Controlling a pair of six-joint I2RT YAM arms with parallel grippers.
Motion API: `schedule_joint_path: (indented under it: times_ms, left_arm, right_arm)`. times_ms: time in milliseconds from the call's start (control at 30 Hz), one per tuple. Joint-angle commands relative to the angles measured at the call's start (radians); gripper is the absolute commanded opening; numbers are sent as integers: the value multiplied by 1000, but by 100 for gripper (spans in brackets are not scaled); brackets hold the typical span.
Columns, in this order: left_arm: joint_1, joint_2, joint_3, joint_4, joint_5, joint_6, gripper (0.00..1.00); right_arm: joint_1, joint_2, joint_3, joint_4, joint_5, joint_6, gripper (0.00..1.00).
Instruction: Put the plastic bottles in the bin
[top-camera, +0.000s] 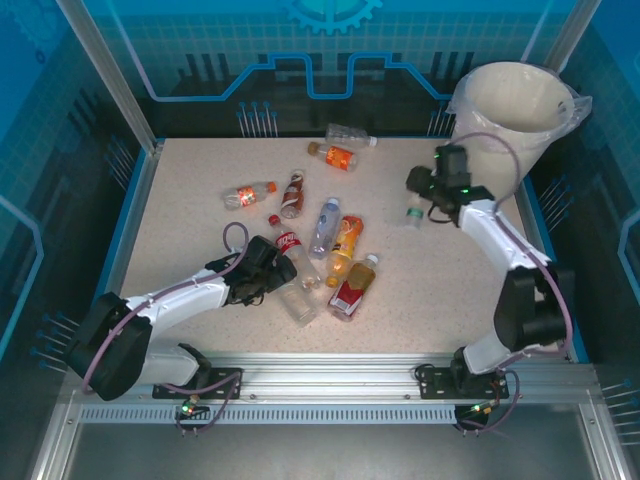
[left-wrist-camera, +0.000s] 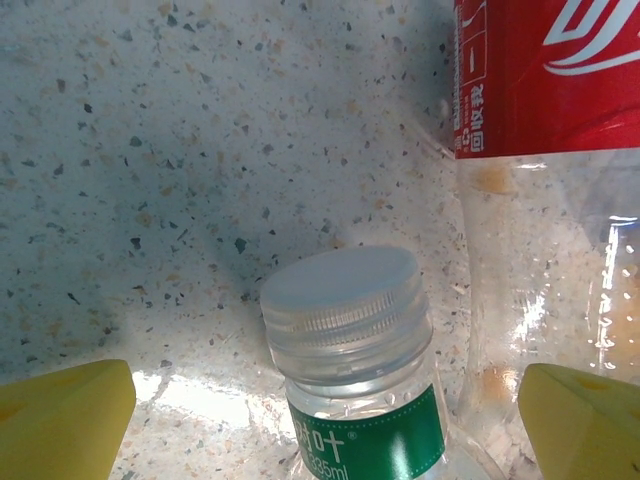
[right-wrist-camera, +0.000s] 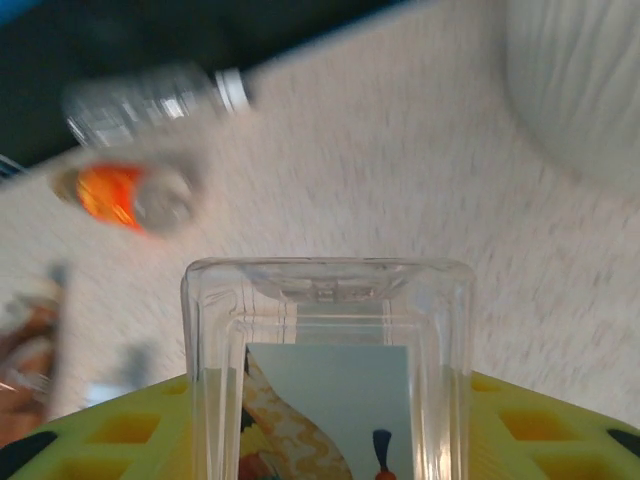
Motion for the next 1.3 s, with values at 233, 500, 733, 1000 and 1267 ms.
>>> schedule_joint_path:
  times_ms: [233,500,733,1000,1267]
  left_arm:
    - [-5,-21,-10,31,-4,-8,99]
    - [-5,-8,15,28,4,1,99]
    - [-5,-1,16,13,7,5,99]
    - [-5,21,20,9,11,3,99]
    - [-5,33,23,-9,-5,3,99]
  right_arm:
    - [-293,6,255,238,-220,252,50]
    - [-313,95,256,525,19,658,50]
    - [-325,210,273,706,146,854,49]
    - [-314,277,336,749,278,861,50]
    - [-296,274,338,830,392,600,53]
